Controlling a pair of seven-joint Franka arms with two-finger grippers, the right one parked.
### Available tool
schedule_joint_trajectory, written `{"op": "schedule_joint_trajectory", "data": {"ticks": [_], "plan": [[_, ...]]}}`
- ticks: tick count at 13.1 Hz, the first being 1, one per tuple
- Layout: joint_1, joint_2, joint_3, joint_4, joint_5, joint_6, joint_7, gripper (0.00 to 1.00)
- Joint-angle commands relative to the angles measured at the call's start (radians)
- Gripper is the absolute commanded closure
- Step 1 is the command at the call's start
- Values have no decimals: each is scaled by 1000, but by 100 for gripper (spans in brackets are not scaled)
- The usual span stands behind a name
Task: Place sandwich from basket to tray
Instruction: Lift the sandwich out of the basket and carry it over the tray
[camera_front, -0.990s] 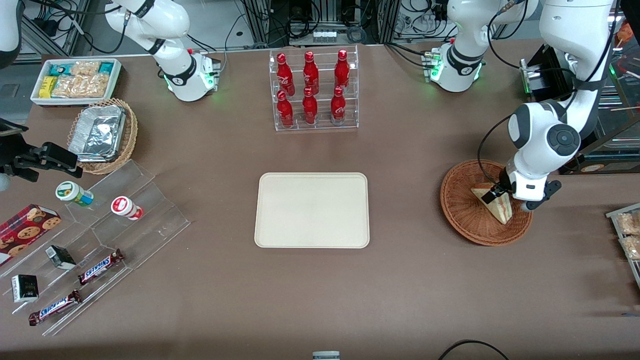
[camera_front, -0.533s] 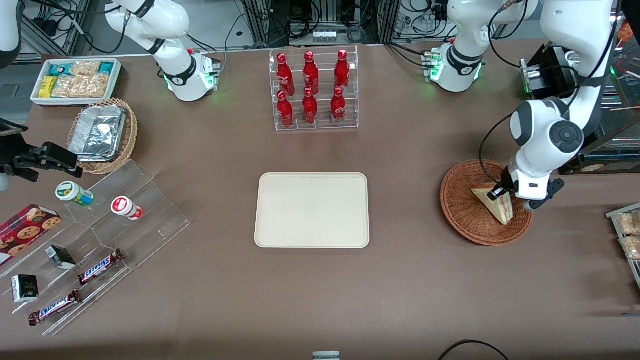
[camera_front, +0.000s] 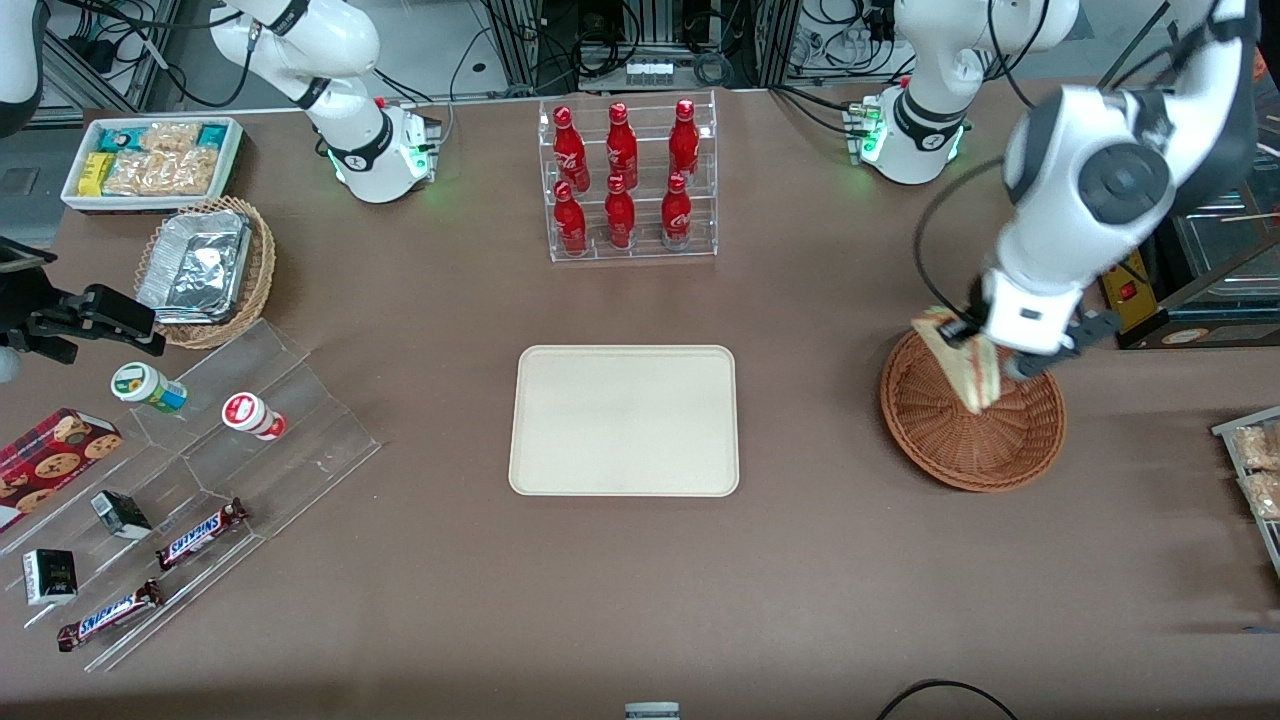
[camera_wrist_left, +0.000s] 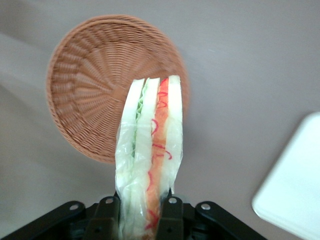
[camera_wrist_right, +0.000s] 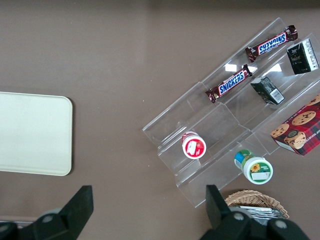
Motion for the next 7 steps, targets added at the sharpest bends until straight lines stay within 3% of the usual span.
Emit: {"op": "schedule_joint_trajectory", "data": {"ticks": [1,7], "plan": [[-169,38,13,65,3,-20,-57,100],[-415,206,13,151,-37,119,-124,99]]}}
